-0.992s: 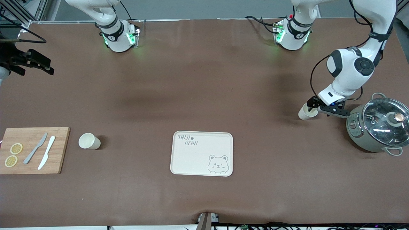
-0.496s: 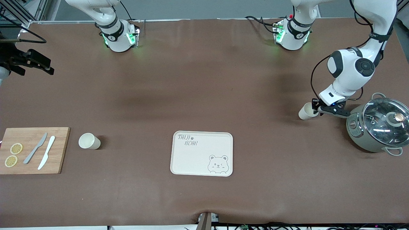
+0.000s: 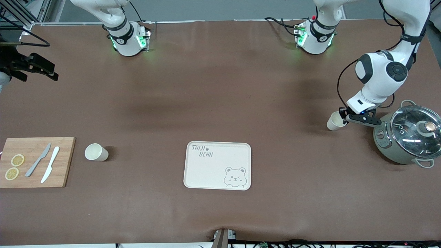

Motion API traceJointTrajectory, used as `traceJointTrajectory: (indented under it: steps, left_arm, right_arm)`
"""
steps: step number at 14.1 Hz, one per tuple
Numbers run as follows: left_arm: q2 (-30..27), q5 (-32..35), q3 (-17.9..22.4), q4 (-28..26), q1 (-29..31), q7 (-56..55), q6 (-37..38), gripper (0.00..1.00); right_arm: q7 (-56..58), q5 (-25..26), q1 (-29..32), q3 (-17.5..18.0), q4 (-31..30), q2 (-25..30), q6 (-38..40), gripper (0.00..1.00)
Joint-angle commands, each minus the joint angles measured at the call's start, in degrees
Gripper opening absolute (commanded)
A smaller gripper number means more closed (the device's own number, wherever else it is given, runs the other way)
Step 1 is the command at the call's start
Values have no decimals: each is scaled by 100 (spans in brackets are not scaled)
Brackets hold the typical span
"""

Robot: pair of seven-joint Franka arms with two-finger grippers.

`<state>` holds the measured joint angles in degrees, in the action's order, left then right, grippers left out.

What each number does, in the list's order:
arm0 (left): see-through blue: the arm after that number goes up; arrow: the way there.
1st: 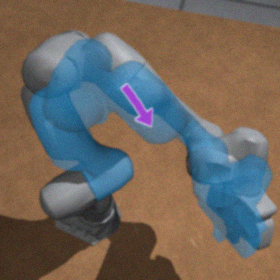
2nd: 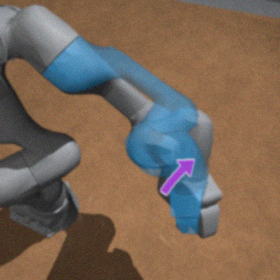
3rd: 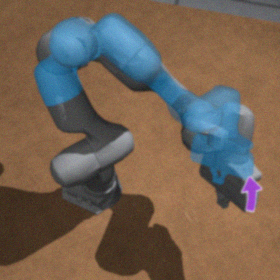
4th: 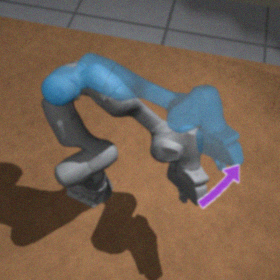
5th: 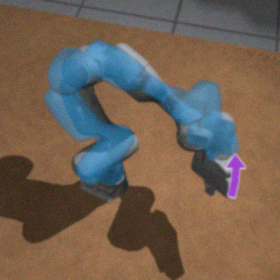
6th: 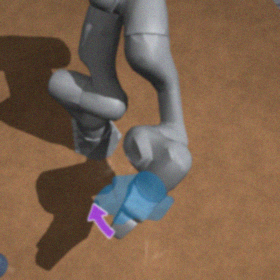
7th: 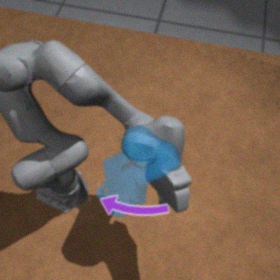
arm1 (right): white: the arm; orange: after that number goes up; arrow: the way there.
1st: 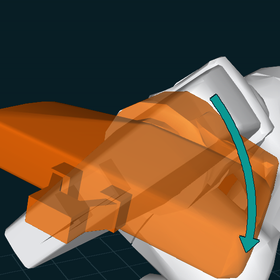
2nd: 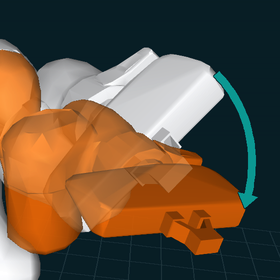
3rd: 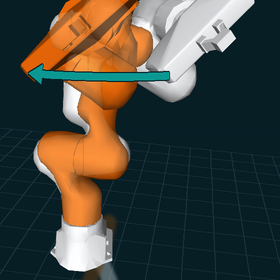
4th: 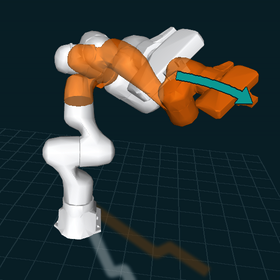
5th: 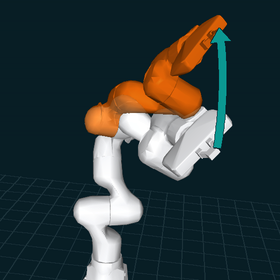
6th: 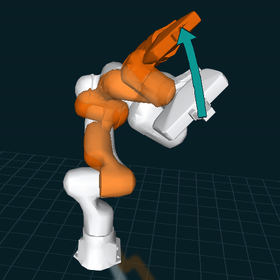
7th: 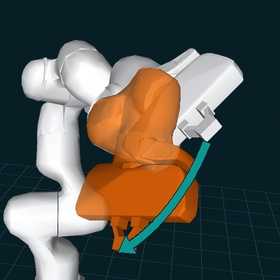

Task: Place white IKEA cup upright on tray with both arms
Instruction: 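Lower the left gripper around the cup rim and close it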

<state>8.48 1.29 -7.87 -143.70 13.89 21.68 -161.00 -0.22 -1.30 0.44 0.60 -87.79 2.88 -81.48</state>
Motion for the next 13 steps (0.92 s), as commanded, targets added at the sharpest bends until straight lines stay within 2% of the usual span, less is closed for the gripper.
traceJointTrajectory:
  steps: [1, 7, 13]
  left_arm:
    - [-48, 126, -109, 184, 97, -49, 129, 0]
    - [-198, 117, -583, 1036, 97, -690, 1455, 0]
    - [-110, 117, -1058, 2300, 79, -1463, 2897, 0]
  right_arm:
    - [66, 51, 0, 2, -46, 55, -26, 100]
    - [66, 42, 9, 2, -28, 46, -26, 100]
    - [57, 33, 17, 2, -28, 46, 9, 100]
